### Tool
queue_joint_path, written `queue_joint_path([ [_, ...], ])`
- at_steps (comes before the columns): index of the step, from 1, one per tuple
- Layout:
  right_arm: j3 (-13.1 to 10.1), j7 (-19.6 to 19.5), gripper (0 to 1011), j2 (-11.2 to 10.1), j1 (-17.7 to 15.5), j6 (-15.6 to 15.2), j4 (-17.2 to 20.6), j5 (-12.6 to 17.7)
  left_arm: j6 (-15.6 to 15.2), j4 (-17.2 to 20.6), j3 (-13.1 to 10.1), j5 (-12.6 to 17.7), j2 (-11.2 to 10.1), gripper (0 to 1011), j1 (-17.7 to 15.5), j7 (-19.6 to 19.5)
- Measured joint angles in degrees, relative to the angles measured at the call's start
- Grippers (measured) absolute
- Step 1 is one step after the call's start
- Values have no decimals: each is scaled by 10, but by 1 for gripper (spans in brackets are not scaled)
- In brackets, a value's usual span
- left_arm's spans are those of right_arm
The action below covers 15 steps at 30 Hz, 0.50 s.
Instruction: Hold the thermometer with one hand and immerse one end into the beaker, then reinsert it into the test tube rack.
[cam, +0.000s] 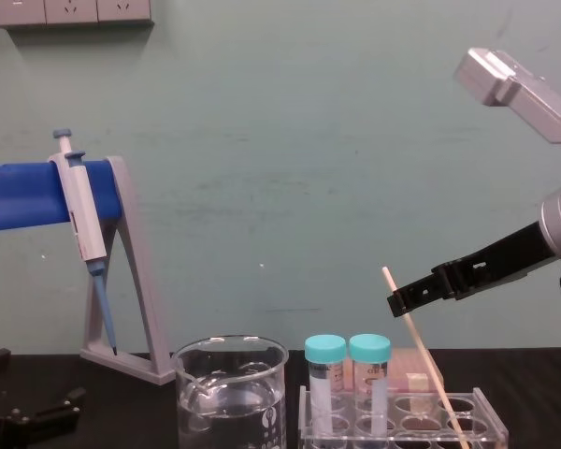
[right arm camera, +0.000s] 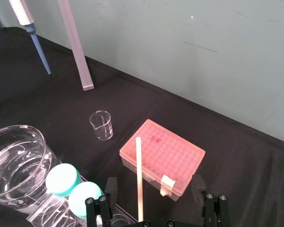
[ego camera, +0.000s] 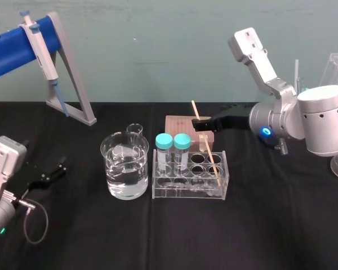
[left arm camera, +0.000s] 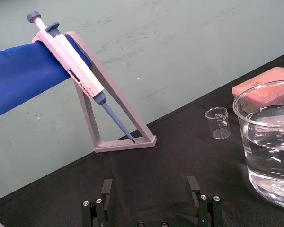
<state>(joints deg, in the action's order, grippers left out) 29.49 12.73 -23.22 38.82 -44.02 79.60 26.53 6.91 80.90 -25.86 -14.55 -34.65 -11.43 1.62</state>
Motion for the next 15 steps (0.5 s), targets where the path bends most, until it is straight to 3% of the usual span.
queue_joint_path([
  [15,7,25,1004,16,17,11,-42,-24,0,0,0,0,0,1004,0,0],
])
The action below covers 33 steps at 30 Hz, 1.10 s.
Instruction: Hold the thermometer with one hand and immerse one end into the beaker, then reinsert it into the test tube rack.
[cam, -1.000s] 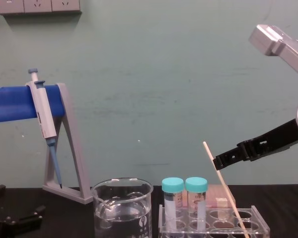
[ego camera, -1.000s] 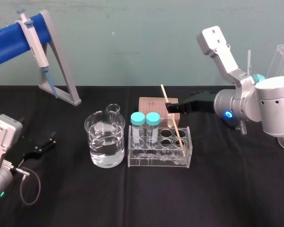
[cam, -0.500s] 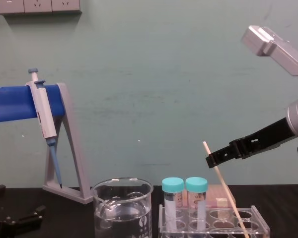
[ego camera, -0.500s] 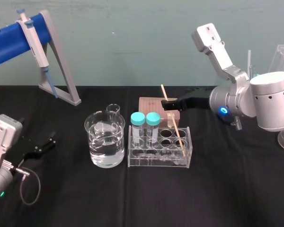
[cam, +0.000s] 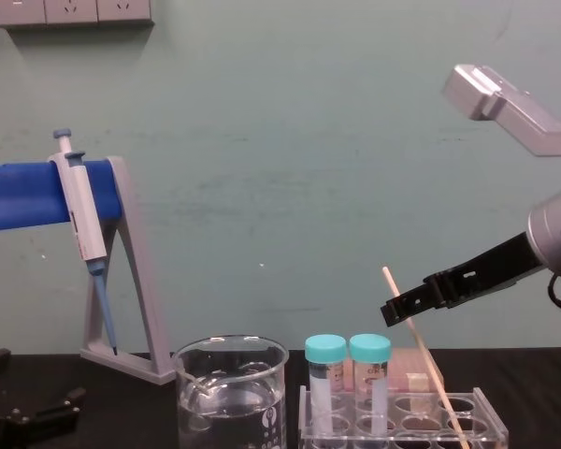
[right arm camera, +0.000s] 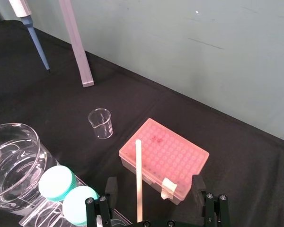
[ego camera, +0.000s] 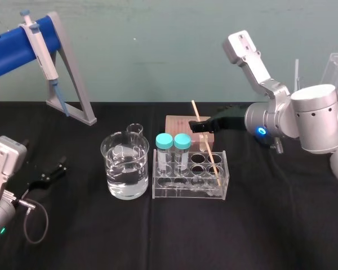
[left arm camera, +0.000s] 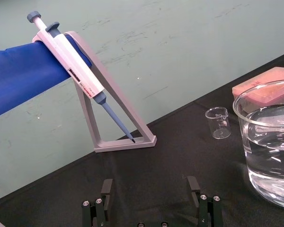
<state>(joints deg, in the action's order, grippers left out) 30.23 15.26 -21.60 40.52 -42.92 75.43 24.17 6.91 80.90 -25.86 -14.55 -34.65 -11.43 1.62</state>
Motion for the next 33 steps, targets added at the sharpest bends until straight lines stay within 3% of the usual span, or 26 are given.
queue_joint_path([
  [13,-3,10,990,11,-1,4,-15,-17,0,0,0,0,0,1004,0,0],
  [18,-7,11,898,12,-4,2,-16,-22,0,0,0,0,0,1004,0,0],
  [19,-9,12,830,13,-4,1,-16,-24,0,0,0,0,0,1004,0,0],
  [24,-12,14,718,14,-7,-1,-16,-29,0,0,0,0,0,1004,0,0],
  [29,-14,22,518,19,-13,-4,-9,-31,0,0,0,0,0,1004,0,0],
  [33,-16,27,436,25,-17,-5,-4,-33,0,0,0,0,0,1004,0,0],
])
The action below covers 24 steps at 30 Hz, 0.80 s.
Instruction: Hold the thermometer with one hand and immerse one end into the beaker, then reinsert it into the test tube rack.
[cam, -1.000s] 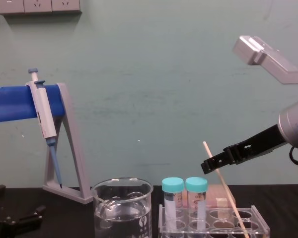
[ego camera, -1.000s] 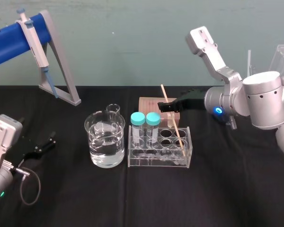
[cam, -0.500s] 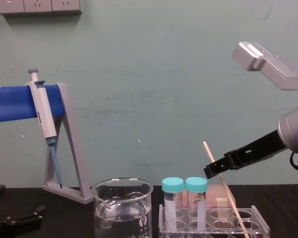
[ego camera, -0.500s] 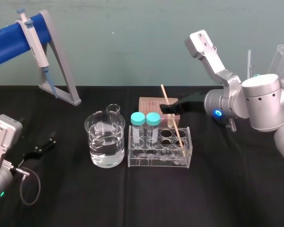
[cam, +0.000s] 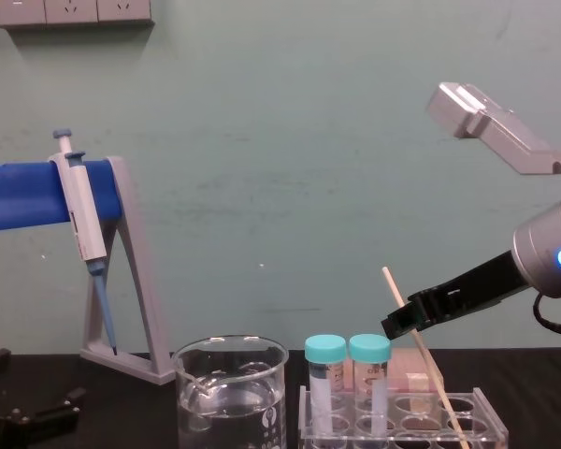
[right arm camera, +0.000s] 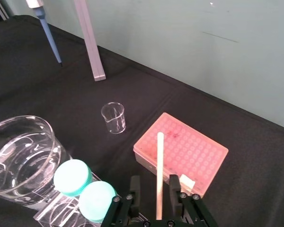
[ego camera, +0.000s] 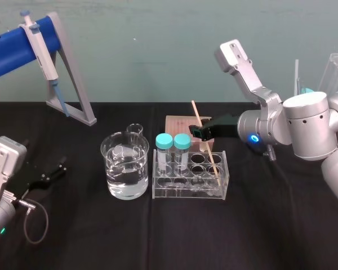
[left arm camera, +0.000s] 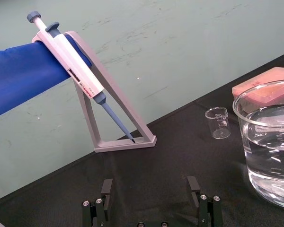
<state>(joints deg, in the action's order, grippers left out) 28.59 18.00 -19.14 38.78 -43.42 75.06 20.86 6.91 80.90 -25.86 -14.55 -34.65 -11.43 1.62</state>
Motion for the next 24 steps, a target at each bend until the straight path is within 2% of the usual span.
queue_joint_path([
  [1,-1,1,377,1,0,0,0,-1,0,0,0,0,0,1004,0,0],
  [6,-6,4,234,4,-1,0,1,-6,0,0,0,0,0,1004,0,0],
  [7,-7,4,175,4,-1,0,1,-7,0,0,0,0,0,1004,0,0],
  [11,-11,6,67,4,-1,1,0,-11,0,0,0,0,0,1004,0,0],
  [24,-26,14,41,6,-7,4,1,-26,0,0,0,0,0,1004,0,0],
])
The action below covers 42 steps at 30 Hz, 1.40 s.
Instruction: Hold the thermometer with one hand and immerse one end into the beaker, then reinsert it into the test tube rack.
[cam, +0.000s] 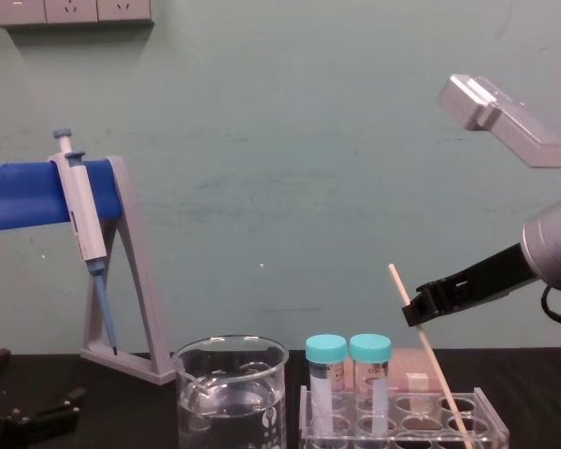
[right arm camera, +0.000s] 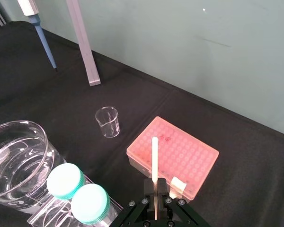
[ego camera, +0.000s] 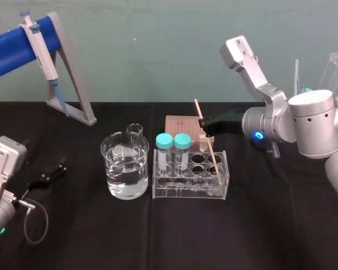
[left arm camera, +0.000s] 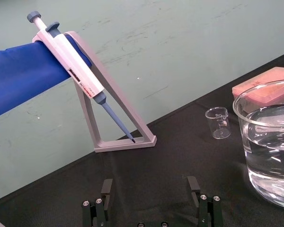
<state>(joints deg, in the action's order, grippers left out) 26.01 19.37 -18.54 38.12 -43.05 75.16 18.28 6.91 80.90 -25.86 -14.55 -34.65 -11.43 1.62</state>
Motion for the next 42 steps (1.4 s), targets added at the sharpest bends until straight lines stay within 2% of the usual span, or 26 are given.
queue_joint_path([
  [12,-24,0,41,2,-9,11,30,-10,0,0,0,0,0,1004,0,0],
  [20,-48,-4,41,2,-15,11,69,-11,0,0,0,0,0,1004,0,0],
  [31,-78,-10,41,4,-16,0,135,4,0,0,0,0,0,1004,0,0],
  [34,-82,-13,41,8,-16,15,150,7,0,0,0,0,0,1004,0,0],
  [38,-82,-9,41,12,-12,50,160,14,0,0,0,0,0,1004,0,0],
  [42,-75,30,41,20,4,86,159,41,0,0,0,0,0,1004,0,0],
])
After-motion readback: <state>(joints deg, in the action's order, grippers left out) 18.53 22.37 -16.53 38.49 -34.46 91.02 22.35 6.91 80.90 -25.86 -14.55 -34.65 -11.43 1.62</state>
